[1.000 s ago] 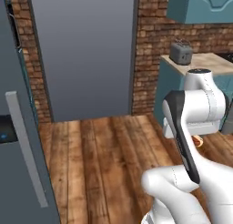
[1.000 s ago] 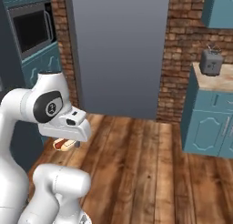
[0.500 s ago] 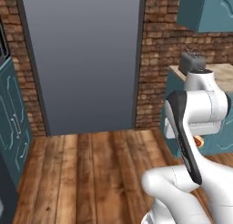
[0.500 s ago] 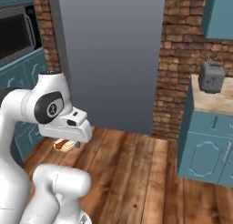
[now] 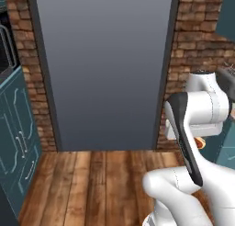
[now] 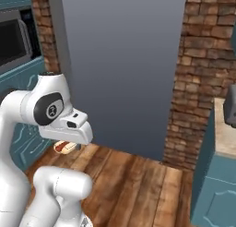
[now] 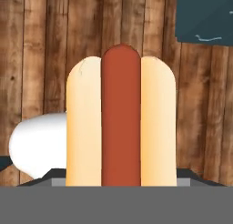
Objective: Store the hot dog in the freezer for long-term storage. Close the freezer door after placing the cooked food.
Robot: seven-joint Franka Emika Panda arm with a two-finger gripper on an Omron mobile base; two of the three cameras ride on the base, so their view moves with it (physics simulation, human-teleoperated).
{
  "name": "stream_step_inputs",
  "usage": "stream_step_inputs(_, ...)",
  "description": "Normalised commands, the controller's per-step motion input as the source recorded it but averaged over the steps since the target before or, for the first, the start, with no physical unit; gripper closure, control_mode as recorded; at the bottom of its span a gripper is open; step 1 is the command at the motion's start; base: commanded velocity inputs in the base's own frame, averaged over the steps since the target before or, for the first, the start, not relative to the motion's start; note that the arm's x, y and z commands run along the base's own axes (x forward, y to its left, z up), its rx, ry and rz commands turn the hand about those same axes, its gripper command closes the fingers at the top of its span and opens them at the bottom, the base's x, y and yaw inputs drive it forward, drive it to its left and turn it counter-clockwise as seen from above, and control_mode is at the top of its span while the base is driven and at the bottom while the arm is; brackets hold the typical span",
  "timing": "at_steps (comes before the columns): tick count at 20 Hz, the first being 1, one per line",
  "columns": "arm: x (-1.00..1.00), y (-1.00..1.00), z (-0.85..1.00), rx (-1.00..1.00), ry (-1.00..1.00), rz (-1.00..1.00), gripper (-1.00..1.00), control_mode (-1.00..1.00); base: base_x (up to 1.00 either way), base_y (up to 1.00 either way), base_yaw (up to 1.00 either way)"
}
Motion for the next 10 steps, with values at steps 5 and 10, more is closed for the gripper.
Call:
stream_step_inputs(5, 0.00, 0.00, 0.00, 0.00, 0.00, 0.00, 1.00, 1.00, 0.54, -0.02, 0.59)
stream_step_inputs(10, 0.00, 0.00, 0.00, 0.00, 0.00, 0.00, 1.00, 1.00, 0.11, 0.00, 0.81)
